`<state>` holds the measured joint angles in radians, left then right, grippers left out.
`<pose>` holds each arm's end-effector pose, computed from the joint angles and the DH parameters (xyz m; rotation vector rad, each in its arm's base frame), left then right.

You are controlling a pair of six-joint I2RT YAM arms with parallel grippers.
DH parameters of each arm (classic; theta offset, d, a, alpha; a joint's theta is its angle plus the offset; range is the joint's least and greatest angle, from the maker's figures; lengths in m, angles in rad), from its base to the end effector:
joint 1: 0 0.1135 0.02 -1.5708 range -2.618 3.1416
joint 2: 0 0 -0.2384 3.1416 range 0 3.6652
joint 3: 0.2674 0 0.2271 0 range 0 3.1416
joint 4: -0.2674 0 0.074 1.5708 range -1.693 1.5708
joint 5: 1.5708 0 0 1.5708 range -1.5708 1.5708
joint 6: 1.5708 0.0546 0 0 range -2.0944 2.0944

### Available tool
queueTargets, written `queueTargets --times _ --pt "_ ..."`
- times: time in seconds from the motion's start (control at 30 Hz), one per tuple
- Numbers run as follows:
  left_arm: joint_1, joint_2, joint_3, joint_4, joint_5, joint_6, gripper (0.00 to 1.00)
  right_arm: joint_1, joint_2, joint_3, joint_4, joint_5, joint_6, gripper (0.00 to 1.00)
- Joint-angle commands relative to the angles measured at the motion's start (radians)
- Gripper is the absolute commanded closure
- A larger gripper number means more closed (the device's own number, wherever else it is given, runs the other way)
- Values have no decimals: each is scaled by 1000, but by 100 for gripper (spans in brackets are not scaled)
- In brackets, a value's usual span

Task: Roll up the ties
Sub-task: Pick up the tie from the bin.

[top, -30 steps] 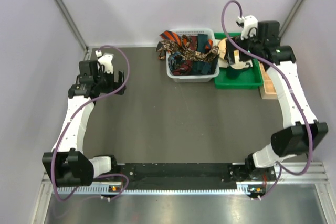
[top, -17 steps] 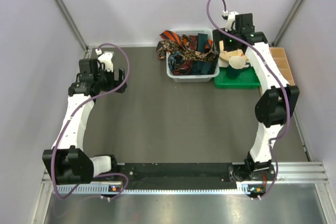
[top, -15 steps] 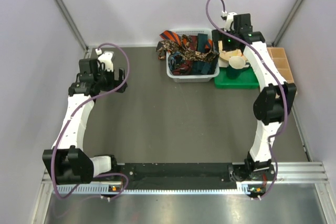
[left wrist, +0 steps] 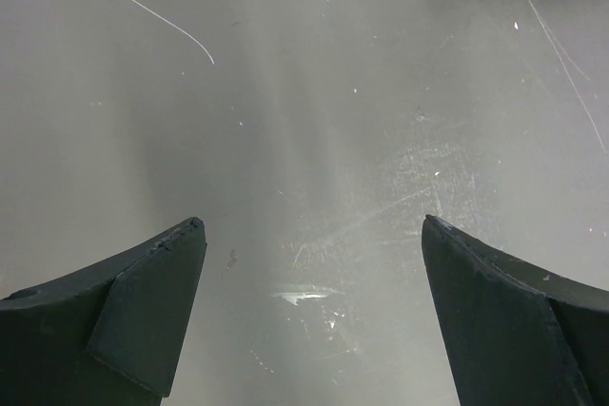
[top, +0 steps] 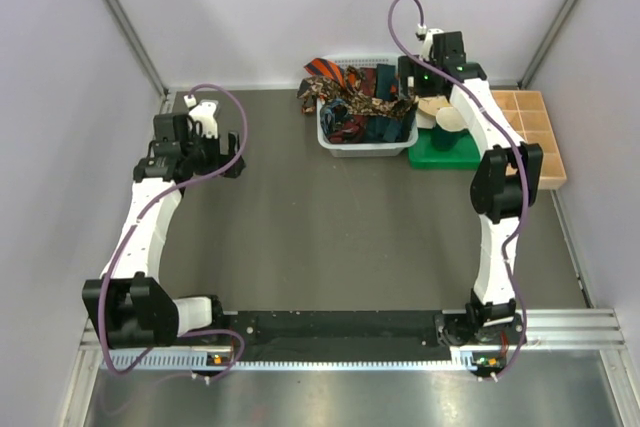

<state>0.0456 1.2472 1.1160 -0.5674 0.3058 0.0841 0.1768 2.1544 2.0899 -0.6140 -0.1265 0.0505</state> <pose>0.2662 -0.0043 0.2893 0.2039 2.2362 -0.2768 0.4650 0.0901 0.2778 -0.2105 2.2464 0.2642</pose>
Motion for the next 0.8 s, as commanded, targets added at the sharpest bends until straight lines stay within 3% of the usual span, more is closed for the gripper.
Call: queueTargets --times 0.0,0.37,0.6,0.77 --pt "3 6 -1 55 6 -3 1 15 18 25 121 -18 46 14" --pt "4 15 -8 60 6 -1 1 24 71 48 100 7 43 22" --pt "4 24 -5 66 15 -1 1 24 53 32 100 16 38 39" --pt "4 26 -4 67 15 -1 1 24 51 24 82 57 35 30"
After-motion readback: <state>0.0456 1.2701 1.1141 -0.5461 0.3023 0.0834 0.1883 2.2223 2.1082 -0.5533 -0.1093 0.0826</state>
